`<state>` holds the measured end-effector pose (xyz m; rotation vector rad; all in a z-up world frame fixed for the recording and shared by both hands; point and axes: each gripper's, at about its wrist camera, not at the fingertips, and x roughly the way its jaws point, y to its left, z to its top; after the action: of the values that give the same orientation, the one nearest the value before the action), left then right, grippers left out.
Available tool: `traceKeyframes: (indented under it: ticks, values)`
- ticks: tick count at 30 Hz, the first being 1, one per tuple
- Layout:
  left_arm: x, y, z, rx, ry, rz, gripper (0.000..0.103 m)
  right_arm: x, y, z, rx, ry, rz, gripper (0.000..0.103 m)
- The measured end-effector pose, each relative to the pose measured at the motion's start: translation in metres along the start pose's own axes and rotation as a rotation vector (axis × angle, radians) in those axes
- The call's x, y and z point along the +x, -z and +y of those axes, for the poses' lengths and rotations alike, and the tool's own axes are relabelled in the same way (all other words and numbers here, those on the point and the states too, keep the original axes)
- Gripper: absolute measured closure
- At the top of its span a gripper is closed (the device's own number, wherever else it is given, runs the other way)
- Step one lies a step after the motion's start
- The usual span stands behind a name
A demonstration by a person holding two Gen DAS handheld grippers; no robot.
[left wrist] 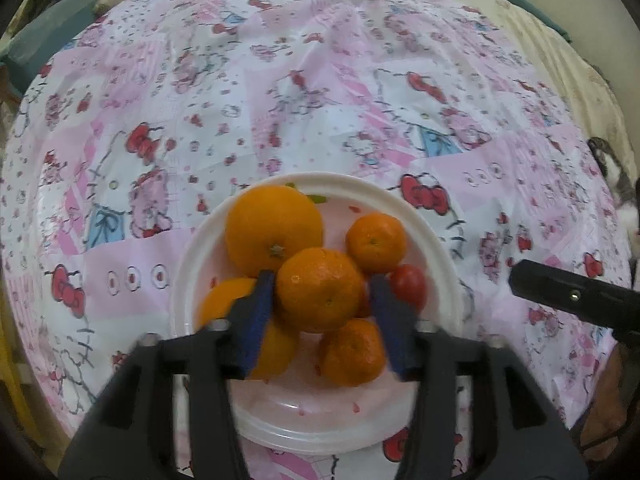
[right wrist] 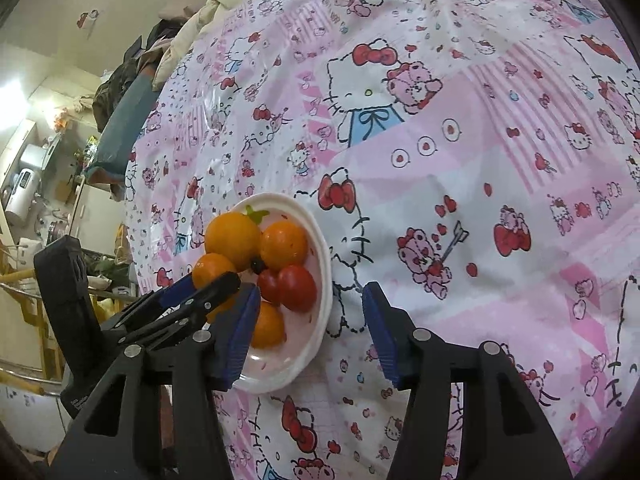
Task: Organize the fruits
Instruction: 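Lower the tangerine and tomato onto the plate and open both tools, then grasp the second dark grape beside the plate with the left tool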
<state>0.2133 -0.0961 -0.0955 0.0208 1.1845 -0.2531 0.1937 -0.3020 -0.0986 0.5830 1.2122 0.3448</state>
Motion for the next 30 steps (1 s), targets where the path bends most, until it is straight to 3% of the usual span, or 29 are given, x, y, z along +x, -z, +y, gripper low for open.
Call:
traceKeyframes:
  ticks: [2,3,8,21,26,30]
  values:
    - [-0.002,0.001,-0.003,-0.001,0.018,-0.005,0.031,-0.001,0.0,0.0,0.0,0.002,0.0,0.046]
    - [-0.002,0.002,-0.004,0.003,0.023,-0.002,0.029,-0.001,0.0,0.0,-0.001,0.002,-0.001,0.046]
    - [-0.005,0.006,-0.009,0.031,0.007,-0.009,0.029,-0.007,0.0,0.0,-0.003,0.004,-0.015,0.045]
    - [-0.036,0.013,0.009,-0.04,0.014,-0.083,0.029,-0.017,0.006,0.019,-0.05,0.028,-0.028,0.04]
    - [-0.05,0.019,0.02,-0.072,-0.009,-0.115,0.029,-0.018,0.011,0.03,-0.076,0.052,-0.041,0.021]
    - [-0.056,0.024,0.035,-0.109,-0.017,-0.119,0.024,-0.022,0.016,0.041,-0.108,0.064,-0.052,0.017]
